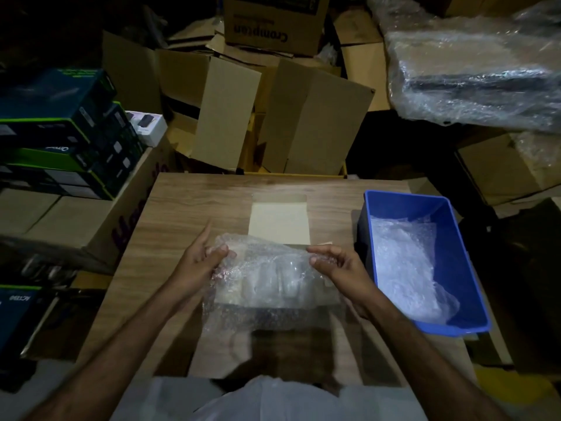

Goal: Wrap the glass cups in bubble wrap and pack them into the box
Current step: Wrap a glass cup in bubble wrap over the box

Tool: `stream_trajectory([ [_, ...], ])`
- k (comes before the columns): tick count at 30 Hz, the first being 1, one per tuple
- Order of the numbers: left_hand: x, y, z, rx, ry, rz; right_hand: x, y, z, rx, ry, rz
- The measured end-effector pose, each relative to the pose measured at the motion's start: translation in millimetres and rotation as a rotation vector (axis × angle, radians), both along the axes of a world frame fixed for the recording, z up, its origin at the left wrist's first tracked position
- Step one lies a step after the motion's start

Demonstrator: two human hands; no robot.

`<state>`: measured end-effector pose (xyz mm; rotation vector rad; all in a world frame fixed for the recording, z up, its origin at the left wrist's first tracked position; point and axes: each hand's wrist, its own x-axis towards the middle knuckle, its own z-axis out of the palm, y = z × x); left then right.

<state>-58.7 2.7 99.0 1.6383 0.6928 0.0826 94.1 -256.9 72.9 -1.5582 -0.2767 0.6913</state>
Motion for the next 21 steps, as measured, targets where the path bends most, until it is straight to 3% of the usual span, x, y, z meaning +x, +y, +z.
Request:
stream_trajectory([
  [4,-8,13,1,-0.251,0.008,-0.112,5,-7,12,-0.171,-0.032,0.118],
  [6,-9,12,3,-0.251,0.041,-0.2,5,-7,14,-0.266,-0.126,0.193],
  [8,-5,5,8,-0.073,0.113,-0.275,6,-4,14,-0.384,-0.312,0.215],
  [12,8,-7,8,0.463,0.129,-0.221,16,1,9,-0.544,-0.601,0.222],
  [15,8,-2,5,0.614,0.105,-0.195,26,-7,7,-0.751,-0.74,0.211],
  [18,1,11,5,0.587,0.124,-0.333,32,-14,24,-0.597,-0.712,0.294],
  [21,-2,17,21,0.325,0.128,-0.455,36,-14,49,-0.299,-0.387,0.379],
])
